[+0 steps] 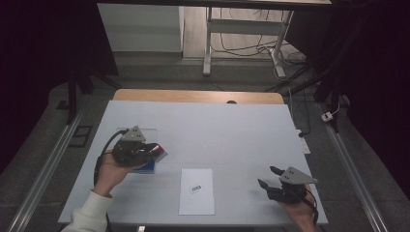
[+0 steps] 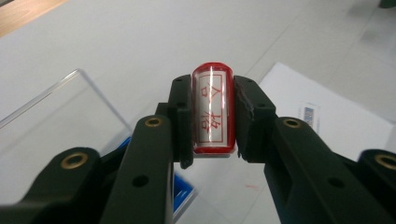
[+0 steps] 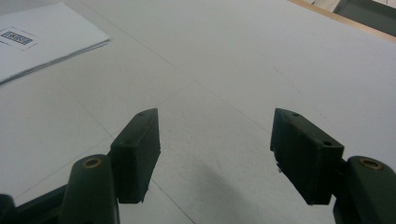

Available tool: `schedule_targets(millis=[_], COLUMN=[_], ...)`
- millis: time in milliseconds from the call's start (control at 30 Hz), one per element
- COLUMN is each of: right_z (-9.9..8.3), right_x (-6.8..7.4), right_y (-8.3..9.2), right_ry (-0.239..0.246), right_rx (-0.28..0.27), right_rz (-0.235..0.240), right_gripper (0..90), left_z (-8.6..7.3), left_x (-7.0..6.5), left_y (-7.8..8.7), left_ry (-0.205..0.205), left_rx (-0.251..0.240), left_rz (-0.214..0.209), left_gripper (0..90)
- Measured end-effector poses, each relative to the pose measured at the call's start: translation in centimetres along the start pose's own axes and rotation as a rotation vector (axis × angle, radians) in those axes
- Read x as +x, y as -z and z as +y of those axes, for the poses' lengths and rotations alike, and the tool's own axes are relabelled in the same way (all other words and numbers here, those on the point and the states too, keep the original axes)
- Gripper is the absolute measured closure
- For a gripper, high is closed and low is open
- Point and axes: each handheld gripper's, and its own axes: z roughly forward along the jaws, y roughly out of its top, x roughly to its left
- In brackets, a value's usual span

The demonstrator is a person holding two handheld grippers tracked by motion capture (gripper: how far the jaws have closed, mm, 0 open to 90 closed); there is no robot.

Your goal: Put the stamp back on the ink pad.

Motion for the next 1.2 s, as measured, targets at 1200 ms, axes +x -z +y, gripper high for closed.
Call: schedule_targets(millis=[1200], right_z=[0.0], right_x=[0.1], right_y=[-0.2], right_ry=[-0.001], right_rx=[0.008], right_rz=[0.004], right_gripper=[32.5], left_z=[-4.4], left_x=[5.2], left_y=[-2.3], left_ry=[0.097], left_rx=[0.248], left_rz=[0.164], left_gripper=[70.0])
